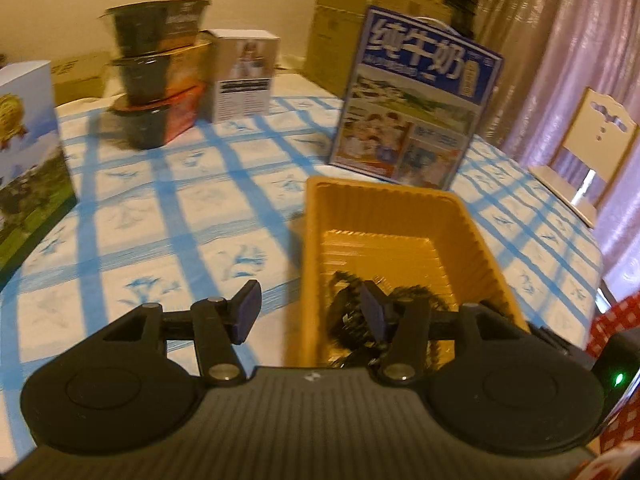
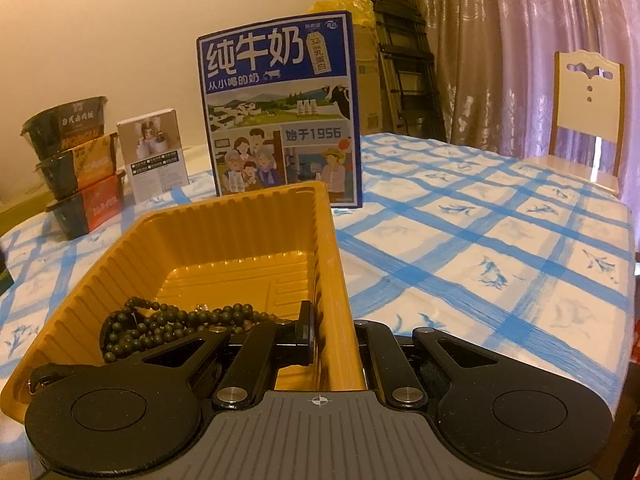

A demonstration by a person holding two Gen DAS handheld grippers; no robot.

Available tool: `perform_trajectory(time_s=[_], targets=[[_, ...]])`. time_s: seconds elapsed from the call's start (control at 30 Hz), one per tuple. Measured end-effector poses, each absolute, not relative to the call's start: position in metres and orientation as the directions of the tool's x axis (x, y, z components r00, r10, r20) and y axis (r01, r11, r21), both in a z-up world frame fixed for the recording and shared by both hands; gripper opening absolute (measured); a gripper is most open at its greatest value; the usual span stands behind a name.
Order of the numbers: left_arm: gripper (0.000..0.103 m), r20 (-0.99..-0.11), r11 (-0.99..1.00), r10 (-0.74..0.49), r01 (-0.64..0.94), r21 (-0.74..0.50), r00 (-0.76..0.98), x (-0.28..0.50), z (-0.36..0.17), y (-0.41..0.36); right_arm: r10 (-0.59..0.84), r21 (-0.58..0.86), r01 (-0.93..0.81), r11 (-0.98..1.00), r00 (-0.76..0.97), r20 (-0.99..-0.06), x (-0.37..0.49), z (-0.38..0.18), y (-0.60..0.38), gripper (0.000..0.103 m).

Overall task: Organize jewelry
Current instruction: 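Lower the orange tray onto the table and open the right tool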

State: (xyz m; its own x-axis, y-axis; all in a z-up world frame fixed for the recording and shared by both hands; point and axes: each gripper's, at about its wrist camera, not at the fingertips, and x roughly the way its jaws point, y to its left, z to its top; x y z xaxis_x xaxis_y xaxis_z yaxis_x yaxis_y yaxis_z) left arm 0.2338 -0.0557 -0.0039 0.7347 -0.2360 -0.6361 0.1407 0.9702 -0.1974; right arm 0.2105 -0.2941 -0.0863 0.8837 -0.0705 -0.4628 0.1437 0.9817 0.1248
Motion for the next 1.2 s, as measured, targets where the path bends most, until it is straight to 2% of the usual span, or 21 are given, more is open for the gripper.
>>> perform_trajectory(time_s=[0.33, 0.53, 0.6, 0.63, 0.67, 0.8, 0.97, 1.1, 1.2], targets=[[0.051, -0.649, 0.982, -0.177, 0.085, -0.170, 0.740, 0.228, -0.015, -0.032, -0.017, 0.150, 0.096, 0.984, 0.889, -0.457, 0.253, -0.094, -0.292, 0.007], [0.058, -0.651, 0.979, -0.177, 0.064, -0.193, 0.738, 0.226, -0.021, -0.032, 0.031, 0.201, 0.072, 0.977, 0.884, -0.467, 0.254, -0.094, -0.300, 0.007], [0.060, -0.653, 0.980, -0.171, 0.062, -0.188, 0.737, 0.223, -0.024, -0.034, 0.064, 0.228, 0.050, 0.972, 0.882, -0.466, 0.253, -0.095, -0.304, 0.019], [0.060, -0.655, 0.982, -0.164, 0.061, -0.177, 0.738, 0.221, -0.026, -0.036, 0.063, 0.232, 0.053, 0.971, 0.882, -0.467, 0.252, -0.095, -0.305, 0.054], [0.061, -0.655, 0.985, -0.154, 0.061, -0.163, 0.740, 0.218, -0.028, -0.038, 0.053, 0.236, 0.063, 0.970, 0.888, -0.456, 0.249, -0.095, -0.306, 0.084], [0.063, -0.651, 0.991, -0.125, 0.067, -0.113, 0.749, 0.205, -0.034, -0.045, 0.050, 0.246, 0.055, 0.968, 0.914, -0.404, 0.233, -0.084, -0.310, 0.086], [0.063, -0.640, 0.992, -0.121, 0.079, -0.094, 0.759, 0.187, -0.038, -0.051, 0.055, 0.276, 0.080, 0.958, 0.893, -0.447, 0.211, -0.075, -0.307, 0.086], [0.063, -0.652, 0.989, -0.133, 0.053, -0.140, 0.747, 0.172, -0.037, -0.046, 0.029, 0.216, 0.065, 0.974, 0.913, -0.407, 0.178, -0.052, -0.292, 0.086], [0.063, -0.650, 0.987, -0.138, 0.048, -0.155, 0.748, 0.161, -0.034, -0.041, 0.042, 0.167, 0.030, 0.986, 0.911, -0.410, 0.151, -0.043, -0.280, 0.087]])
